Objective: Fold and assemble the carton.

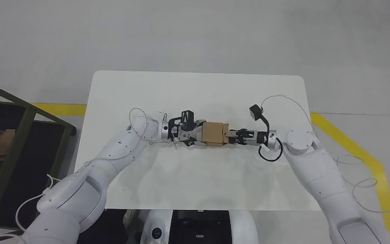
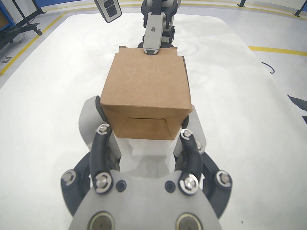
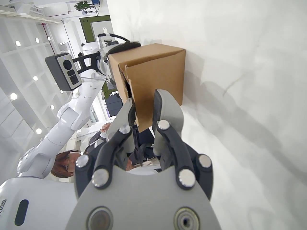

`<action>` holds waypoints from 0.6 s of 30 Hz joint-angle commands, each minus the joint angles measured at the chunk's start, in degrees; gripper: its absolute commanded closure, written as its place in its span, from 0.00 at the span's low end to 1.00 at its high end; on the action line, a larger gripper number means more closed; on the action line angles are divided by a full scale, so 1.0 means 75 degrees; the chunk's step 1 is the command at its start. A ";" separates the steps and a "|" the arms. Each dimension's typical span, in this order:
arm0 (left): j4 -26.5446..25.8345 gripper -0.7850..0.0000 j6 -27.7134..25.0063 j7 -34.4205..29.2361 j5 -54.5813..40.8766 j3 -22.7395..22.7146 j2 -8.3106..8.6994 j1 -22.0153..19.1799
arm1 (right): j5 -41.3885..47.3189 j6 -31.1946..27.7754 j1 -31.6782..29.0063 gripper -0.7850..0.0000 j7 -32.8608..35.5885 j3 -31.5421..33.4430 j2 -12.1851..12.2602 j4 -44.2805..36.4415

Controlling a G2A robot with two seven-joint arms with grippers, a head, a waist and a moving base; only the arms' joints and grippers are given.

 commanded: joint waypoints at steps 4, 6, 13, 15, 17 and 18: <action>0.0002 0.28 -0.0028 -0.0022 -0.0017 -0.0010 0.0002 0.0001 | -0.0010 0.0001 -0.0092 0.85 -0.0018 0.0067 0.0026 -0.0131; -0.0002 0.29 -0.0044 -0.0020 -0.0024 -0.0010 0.0000 0.0002 | -0.0016 0.0006 -0.0122 0.85 -0.0008 0.0069 0.0030 -0.0210; 0.0009 0.29 -0.0038 0.0004 -0.0015 -0.0005 -0.0007 -0.0005 | -0.0119 0.0089 -0.0112 0.85 -0.0061 -0.0030 0.0006 -0.0375; 0.0010 0.29 -0.0019 0.0022 -0.0009 -0.0003 -0.0008 -0.0001 | -0.0152 0.0108 -0.0093 0.85 -0.0096 -0.0061 -0.0005 -0.0394; 0.0015 0.29 -0.0019 0.0031 -0.0003 -0.0002 -0.0009 -0.0004 | -0.0197 0.0126 -0.0069 0.86 -0.0117 -0.0098 -0.0015 -0.0435; 0.0016 0.29 -0.0039 0.0033 0.0001 0.0003 -0.0010 -0.0005 | -0.0219 0.0127 -0.0061 0.86 -0.0136 -0.0113 -0.0020 -0.0457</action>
